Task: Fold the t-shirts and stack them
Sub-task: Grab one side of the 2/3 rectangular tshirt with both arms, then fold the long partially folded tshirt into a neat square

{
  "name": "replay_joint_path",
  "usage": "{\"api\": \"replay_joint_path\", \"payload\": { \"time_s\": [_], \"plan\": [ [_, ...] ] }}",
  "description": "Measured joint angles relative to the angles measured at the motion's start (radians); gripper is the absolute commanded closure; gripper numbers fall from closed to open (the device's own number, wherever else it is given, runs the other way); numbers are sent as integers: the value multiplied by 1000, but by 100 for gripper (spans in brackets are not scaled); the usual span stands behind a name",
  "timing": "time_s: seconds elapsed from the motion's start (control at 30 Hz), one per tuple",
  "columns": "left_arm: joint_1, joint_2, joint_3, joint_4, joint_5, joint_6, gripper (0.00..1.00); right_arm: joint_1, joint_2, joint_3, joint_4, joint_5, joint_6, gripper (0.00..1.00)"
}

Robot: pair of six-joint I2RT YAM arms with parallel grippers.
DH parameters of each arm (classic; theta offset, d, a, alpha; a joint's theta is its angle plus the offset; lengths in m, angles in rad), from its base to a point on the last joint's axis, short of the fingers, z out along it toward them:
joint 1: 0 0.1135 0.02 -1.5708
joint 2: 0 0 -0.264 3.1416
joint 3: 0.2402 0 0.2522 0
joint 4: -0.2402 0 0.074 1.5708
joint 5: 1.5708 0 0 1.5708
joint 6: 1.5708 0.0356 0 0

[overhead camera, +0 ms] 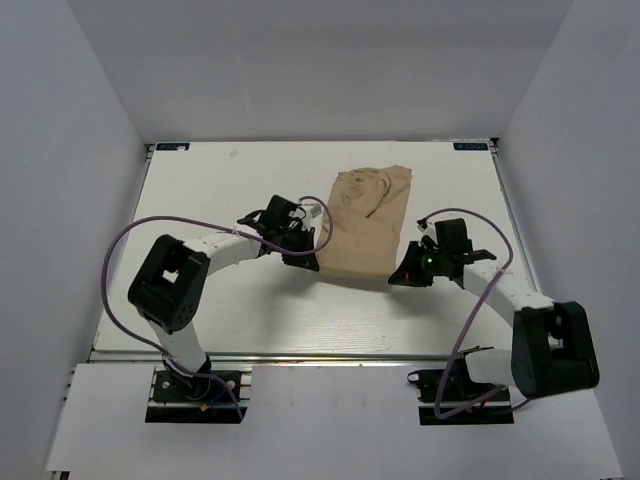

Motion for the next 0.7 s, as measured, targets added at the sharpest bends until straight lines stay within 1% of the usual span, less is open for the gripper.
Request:
{"api": "replay_joint_path", "payload": {
  "time_s": [0.1, 0.23, 0.3, 0.4, 0.5, 0.6, 0.7],
  "plan": [
    [-16, -79, 6, -110, 42, 10, 100, -1, -97, 43, -184, -8, -64, 100],
    [-19, -122, 96, -270, 100, 22, 100, -1, -180, 73, -325, -77, -117, 100],
    [-19, -128, 143, -319, 119, 29, 100, -1, -206, 90, -382, -90, -149, 100],
    [-17, -129, 208, -363, 137, 38, 100, -3, -198, 154, -439, -76, -181, 100],
    [-7, -116, 297, -393, 142, 40, 100, -13, -144, 253, -448, -54, -192, 100],
    [2, -98, 393, -390, 114, 39, 100, -36, -83, 342, -432, -28, -190, 100],
    [10, -80, 464, -372, 60, 27, 100, -69, -42, 392, -417, -8, -178, 100]
  ]
}}
